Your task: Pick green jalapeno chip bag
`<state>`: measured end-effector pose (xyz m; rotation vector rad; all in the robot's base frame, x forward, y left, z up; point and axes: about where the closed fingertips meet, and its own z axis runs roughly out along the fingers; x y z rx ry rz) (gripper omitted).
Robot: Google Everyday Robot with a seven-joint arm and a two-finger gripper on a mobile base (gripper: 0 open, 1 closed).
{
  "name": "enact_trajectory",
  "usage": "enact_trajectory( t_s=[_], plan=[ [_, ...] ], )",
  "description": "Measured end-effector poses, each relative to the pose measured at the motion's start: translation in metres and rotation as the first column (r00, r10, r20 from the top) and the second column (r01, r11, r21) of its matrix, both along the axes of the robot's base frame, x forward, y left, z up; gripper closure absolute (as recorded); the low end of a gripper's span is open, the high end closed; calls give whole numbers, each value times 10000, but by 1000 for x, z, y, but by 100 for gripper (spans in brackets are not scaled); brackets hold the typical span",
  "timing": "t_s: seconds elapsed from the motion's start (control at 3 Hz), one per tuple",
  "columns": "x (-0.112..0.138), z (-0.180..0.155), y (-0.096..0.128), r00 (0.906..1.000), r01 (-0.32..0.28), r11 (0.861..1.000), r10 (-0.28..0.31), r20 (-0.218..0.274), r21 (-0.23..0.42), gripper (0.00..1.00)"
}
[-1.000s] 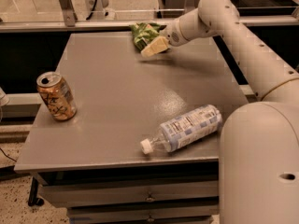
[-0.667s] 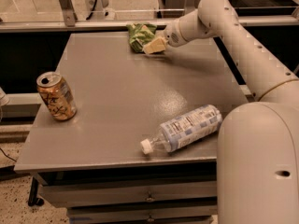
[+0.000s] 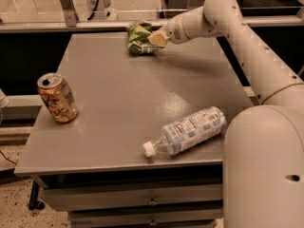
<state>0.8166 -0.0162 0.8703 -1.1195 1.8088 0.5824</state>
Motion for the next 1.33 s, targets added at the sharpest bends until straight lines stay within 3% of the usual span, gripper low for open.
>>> enact_trajectory(
  t_s=[0.33,1.0,1.33],
  plan=[
    [-9,17,0,9994,-237,9980,221,285,579,100],
    [-67,66,-19,9884,-1188,9812,1023,1121,1523,100],
    [-109,88,-26,9765,-1995,9582,1768,1235,2050,100]
  ],
)
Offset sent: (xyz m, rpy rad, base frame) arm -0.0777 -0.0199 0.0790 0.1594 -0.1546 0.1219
